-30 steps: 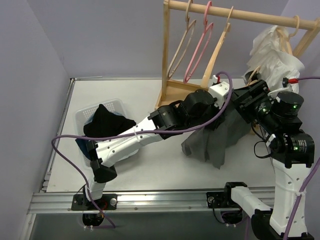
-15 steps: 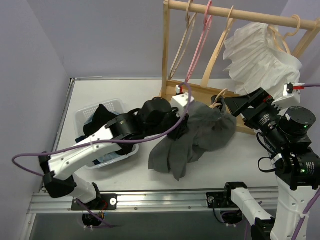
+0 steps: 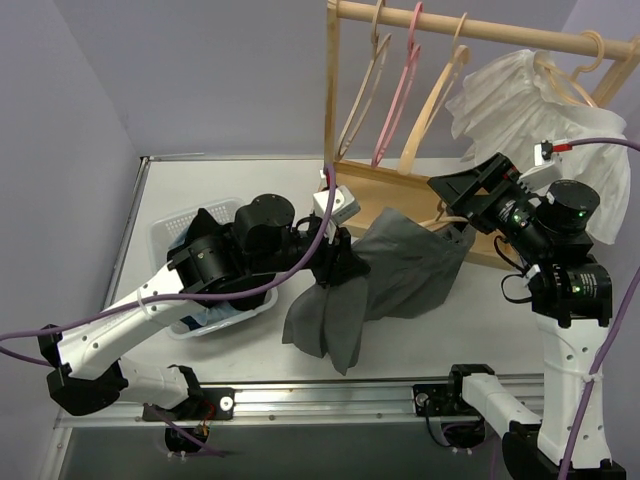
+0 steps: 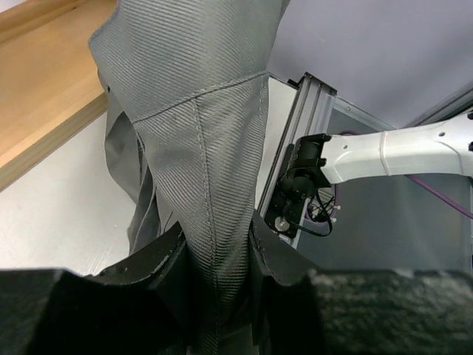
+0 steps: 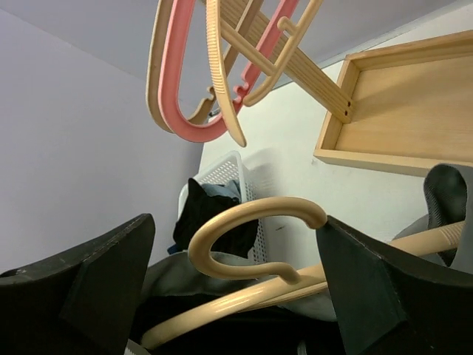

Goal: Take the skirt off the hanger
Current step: Pick up the hanger from the clothesline.

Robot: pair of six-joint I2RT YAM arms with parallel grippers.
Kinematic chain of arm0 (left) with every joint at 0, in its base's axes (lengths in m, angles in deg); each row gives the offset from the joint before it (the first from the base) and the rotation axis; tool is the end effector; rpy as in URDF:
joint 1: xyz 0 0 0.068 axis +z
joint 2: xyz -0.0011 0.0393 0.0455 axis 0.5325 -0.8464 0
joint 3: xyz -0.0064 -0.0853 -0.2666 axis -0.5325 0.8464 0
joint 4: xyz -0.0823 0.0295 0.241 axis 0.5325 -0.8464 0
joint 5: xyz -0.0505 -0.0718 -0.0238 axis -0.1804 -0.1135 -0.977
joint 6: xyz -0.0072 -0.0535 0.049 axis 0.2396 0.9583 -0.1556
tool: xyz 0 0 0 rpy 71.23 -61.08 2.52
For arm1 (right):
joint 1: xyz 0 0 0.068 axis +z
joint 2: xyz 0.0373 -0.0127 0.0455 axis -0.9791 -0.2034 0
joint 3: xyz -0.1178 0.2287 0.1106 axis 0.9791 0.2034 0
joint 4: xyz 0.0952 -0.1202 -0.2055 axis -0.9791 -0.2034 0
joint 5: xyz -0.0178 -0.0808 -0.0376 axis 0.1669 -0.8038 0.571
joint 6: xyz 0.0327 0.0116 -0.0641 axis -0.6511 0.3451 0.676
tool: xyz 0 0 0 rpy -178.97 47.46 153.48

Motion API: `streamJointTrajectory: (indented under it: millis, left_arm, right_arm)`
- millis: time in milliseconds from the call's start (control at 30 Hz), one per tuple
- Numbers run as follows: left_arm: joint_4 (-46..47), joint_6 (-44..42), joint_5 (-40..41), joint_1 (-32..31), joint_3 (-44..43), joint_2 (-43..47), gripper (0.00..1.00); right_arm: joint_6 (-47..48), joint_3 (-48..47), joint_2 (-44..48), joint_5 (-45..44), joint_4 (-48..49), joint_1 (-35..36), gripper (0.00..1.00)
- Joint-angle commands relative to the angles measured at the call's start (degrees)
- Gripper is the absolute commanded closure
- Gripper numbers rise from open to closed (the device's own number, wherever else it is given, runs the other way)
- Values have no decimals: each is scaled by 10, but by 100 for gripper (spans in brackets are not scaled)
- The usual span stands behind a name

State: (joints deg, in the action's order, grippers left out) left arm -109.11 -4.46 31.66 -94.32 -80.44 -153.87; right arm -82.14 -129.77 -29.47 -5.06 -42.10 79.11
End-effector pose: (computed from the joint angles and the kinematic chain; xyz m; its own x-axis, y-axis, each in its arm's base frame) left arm 0.1261 -0.2646 0.4615 -0.3580 0.1461 -0.9222 0.8947 0.3362 -0.2941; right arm 0.1624 0.0323 0.5100 -0.2983 0.5780 -0.7596 -0.4104 0.6408 0.6488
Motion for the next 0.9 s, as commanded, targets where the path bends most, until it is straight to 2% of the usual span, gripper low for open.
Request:
streamJointTrajectory:
  millis: [0,100,367,500,700,867]
  left_arm:
    - [116,2,-50,3,-6,7,98]
    - [138,3,-56,5,1,8,98]
    - [175,-12,-45,12,25,22,98]
    - [197,-14,-41,19,43,32,98]
    - [187,-29,-30,25,47,37,98]
    - [205,-36,-32,28,67,51,98]
  right_arm:
    - [-35,-5,10,43,55,3,16]
    - [-48,19,29,33,56,3,20]
    - [-55,28,72,-6,12,3,20]
    - [-67,37,90,-15,11,3,17]
    - [-25,-17,89,-96,-70,3,10]
    - [-41,1,97,-65,-65,2,9]
